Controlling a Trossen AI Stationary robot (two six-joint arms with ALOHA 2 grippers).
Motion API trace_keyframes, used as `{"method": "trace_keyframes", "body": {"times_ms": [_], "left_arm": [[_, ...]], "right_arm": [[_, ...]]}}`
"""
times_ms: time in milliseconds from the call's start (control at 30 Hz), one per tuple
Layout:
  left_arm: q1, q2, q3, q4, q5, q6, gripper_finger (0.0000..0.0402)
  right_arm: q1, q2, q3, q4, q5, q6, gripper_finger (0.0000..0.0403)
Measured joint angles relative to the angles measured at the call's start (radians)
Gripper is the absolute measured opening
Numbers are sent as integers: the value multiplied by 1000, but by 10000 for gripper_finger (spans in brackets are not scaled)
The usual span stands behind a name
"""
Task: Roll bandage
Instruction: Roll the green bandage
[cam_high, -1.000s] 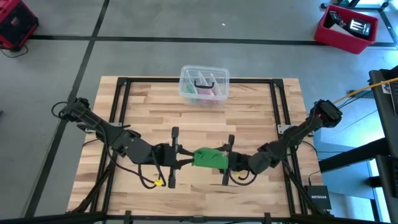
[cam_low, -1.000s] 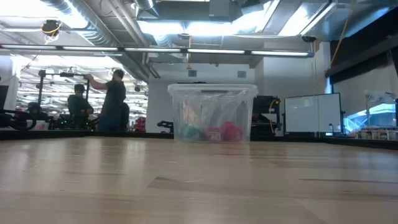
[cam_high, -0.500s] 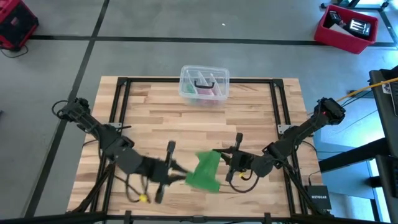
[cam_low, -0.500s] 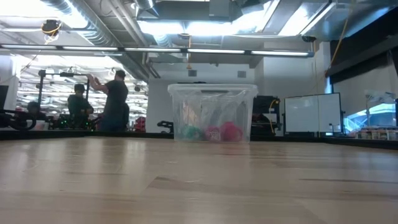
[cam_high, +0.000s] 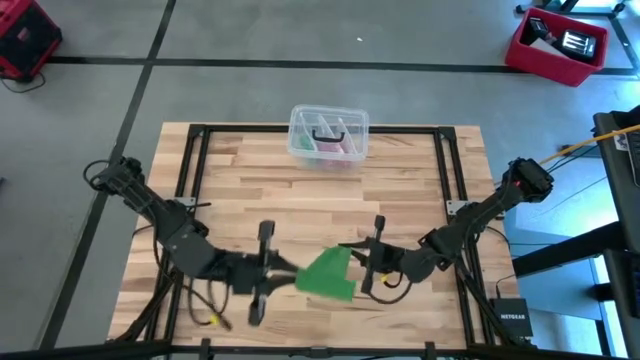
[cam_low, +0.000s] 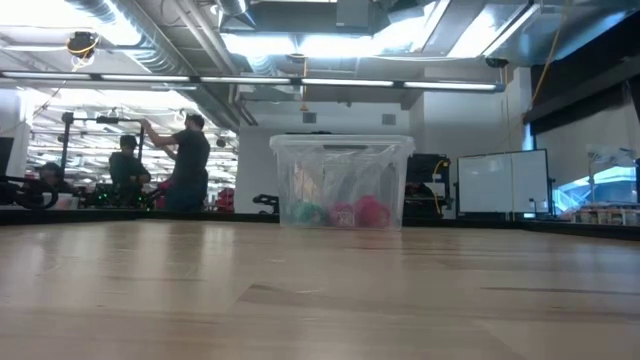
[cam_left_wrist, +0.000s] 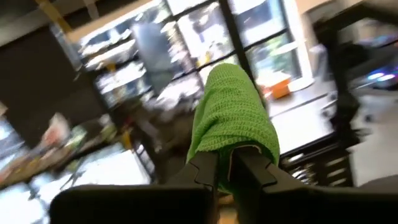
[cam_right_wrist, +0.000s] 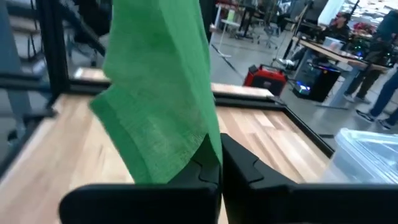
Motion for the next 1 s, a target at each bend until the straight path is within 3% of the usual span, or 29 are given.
{"method": "trace_keyframes", "body": {"times_ms": [200,467,633,800,1000], "left_arm": [[77,-1,0,-103,-20,-110,17],[124,0,0,-129,-22,-169,17],[115,0,0,-98,-22,-166,17],[96,0,0,-56,-22,-136,17],[90,1,0,-56,-22,-137,17]], "right_arm": [[-4,0,0,36,-24,37,38],[0,-11,0,39,-24,38,173],[24,-54,0,38,-28,30,229],[63,-84,1,11,-44,31,249],[62,-49,0,-39,-53,106,240]]}}
